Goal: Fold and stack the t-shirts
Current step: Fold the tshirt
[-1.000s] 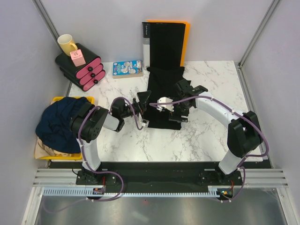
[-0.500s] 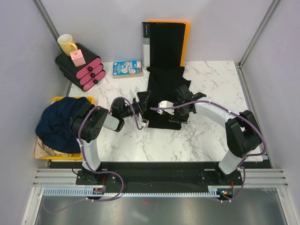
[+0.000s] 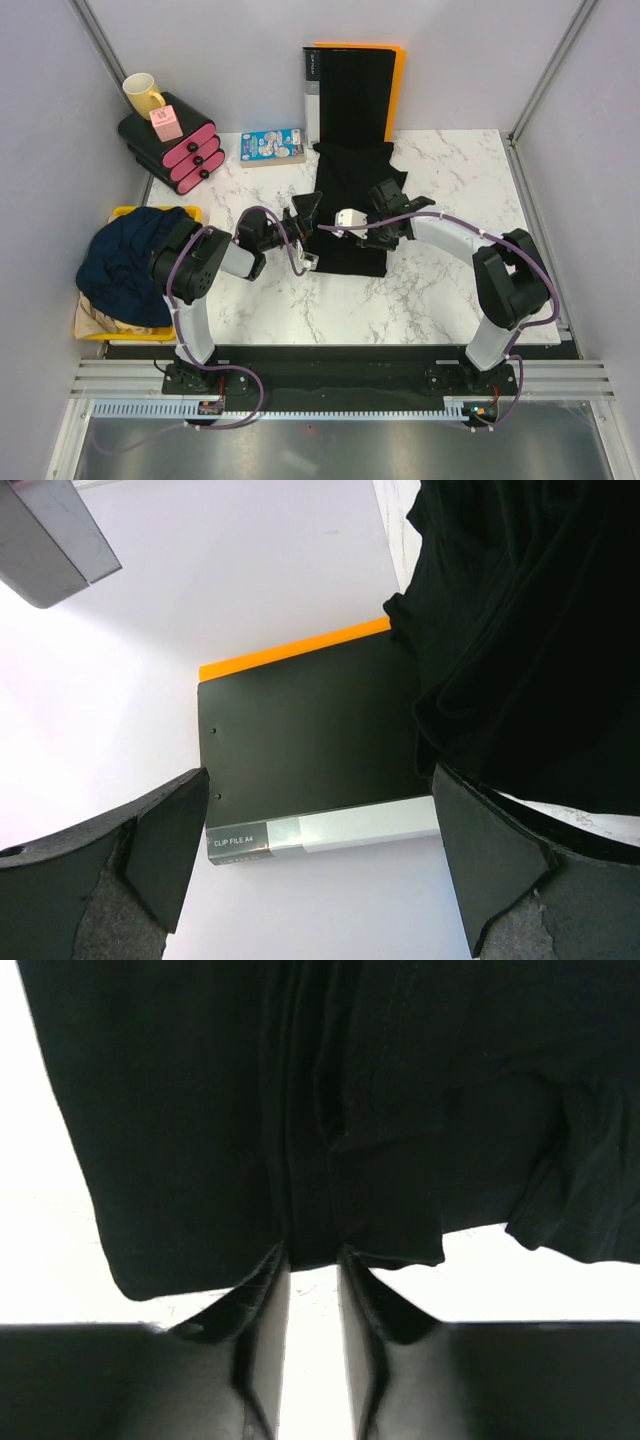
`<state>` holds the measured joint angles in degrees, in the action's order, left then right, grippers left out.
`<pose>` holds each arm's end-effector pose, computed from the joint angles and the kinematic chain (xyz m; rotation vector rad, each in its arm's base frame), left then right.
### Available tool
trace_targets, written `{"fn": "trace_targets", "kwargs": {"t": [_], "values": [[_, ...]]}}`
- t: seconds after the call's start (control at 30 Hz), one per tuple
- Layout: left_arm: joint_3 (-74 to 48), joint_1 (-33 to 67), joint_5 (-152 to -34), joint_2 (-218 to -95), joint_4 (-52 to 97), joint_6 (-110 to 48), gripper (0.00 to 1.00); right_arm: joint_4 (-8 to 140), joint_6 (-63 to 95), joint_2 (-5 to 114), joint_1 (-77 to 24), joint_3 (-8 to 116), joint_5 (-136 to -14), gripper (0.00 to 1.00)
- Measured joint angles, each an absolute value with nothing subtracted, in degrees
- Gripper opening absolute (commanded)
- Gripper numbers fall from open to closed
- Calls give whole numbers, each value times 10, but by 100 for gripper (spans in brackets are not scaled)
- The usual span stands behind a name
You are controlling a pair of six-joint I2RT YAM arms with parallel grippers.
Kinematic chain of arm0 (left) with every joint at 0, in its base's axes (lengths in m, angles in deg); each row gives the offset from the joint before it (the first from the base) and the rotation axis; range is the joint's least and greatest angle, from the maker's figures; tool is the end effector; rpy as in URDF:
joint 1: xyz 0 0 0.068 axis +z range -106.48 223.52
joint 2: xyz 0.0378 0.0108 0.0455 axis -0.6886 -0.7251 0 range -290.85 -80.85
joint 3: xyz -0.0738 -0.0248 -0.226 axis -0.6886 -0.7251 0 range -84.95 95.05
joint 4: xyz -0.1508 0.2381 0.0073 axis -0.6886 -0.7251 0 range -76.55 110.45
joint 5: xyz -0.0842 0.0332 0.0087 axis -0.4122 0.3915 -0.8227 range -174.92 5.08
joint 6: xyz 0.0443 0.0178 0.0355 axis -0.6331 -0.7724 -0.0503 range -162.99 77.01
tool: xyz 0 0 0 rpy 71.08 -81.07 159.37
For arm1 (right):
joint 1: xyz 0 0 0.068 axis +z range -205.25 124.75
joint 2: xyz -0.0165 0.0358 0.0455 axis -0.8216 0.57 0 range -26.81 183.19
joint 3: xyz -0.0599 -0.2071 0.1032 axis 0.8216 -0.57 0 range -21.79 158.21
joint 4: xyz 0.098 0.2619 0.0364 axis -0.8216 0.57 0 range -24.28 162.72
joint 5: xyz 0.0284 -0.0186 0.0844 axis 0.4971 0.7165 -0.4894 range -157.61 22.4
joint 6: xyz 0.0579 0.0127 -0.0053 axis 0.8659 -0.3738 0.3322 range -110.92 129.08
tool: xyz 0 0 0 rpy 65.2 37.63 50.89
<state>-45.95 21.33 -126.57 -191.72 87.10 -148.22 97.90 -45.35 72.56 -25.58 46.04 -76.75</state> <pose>0.3110 -0.1582 0.0829 1.6499 0.2069 0.5032 0.3163 0.1881 0.1459 -1.8182 1.9415 0.0746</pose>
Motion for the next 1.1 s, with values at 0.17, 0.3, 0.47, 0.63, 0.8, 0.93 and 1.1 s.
{"fn": "trace_targets", "kwargs": {"t": [0.17, 0.3, 0.47, 0.63, 0.8, 0.93, 1.1], "values": [[-454, 213, -1261, -1918, 873, -1482, 100, 967, -451, 733, -256, 465, -761, 8], [-452, 213, -1258, -1919, 881, -1482, 100, 961, -451, 733, -256, 469, -751, 5], [-452, 213, -1257, -1919, 884, -1482, 100, 961, -452, 733, -256, 477, -740, 5], [-452, 213, -1256, -1919, 884, -1482, 100, 953, -455, 733, -256, 485, -724, 1], [-453, 213, -1255, -1919, 889, -1482, 100, 922, -451, 734, -256, 485, -697, 1], [-456, 212, -1255, -1919, 896, -1482, 100, 884, -448, 743, -256, 485, -669, 3], [-470, 212, -1255, -1919, 896, -1482, 100, 849, -437, 775, -256, 485, -642, 7]]}}
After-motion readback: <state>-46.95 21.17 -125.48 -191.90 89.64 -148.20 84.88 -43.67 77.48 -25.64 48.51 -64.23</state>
